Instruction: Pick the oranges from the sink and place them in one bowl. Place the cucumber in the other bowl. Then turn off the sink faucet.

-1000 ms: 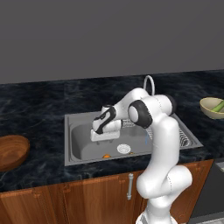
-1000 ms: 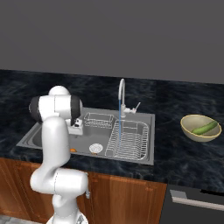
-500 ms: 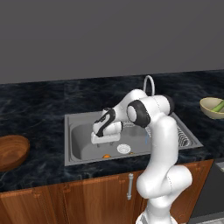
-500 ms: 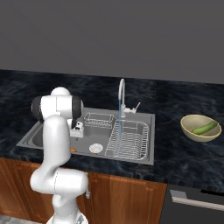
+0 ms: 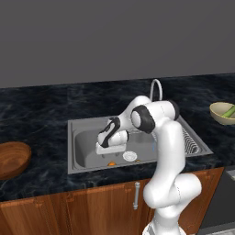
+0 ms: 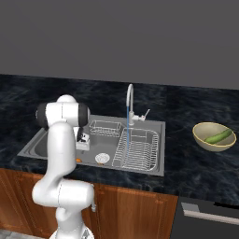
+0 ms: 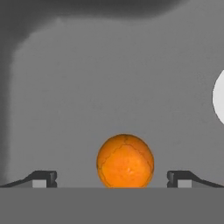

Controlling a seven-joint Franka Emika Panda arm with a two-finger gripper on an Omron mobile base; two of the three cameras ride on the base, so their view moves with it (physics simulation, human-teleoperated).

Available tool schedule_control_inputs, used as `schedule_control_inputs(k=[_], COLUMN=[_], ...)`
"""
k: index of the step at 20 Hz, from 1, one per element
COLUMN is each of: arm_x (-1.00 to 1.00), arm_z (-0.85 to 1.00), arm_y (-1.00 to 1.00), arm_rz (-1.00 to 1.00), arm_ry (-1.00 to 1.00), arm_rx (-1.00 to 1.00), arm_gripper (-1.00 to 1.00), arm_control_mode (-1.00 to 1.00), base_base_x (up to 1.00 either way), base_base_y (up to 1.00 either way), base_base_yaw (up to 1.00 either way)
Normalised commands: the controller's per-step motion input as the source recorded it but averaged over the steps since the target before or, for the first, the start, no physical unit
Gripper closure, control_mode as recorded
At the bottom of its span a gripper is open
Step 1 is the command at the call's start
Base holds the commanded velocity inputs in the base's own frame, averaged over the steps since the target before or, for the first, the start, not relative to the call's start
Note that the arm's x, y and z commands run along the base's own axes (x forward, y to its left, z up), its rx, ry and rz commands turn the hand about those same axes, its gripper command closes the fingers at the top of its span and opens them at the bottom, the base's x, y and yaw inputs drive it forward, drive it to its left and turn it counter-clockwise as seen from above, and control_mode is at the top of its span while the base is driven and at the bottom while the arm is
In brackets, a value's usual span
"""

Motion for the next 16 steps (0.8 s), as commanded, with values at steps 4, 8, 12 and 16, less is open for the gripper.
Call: schedule_control_inputs(k=[4, 8, 12, 16], arm_x=[0.0, 0.0, -0.01, -0.02], arm_z=[-0.18, 0.0, -0.16, -0.22], arm_y=[0.0, 0.0, 0.0, 0.0], arm_rz=[-0.01, -0.01, 0.0, 0.0], arm_ry=[0.0, 0.0, 0.0, 0.0], arm_rx=[0.0, 0.0, 0.0, 0.0], arm_gripper=[-1.0, -1.0, -1.0, -1.0], arm_control_mode=[-1.0, -1.0, -1.0, -1.0], base_base_x=[0.0, 0.0, 0.0, 0.0], base_base_y=[0.0, 0.0, 0.0, 0.0], base_base_yaw=[0.0, 0.0, 0.0, 0.0])
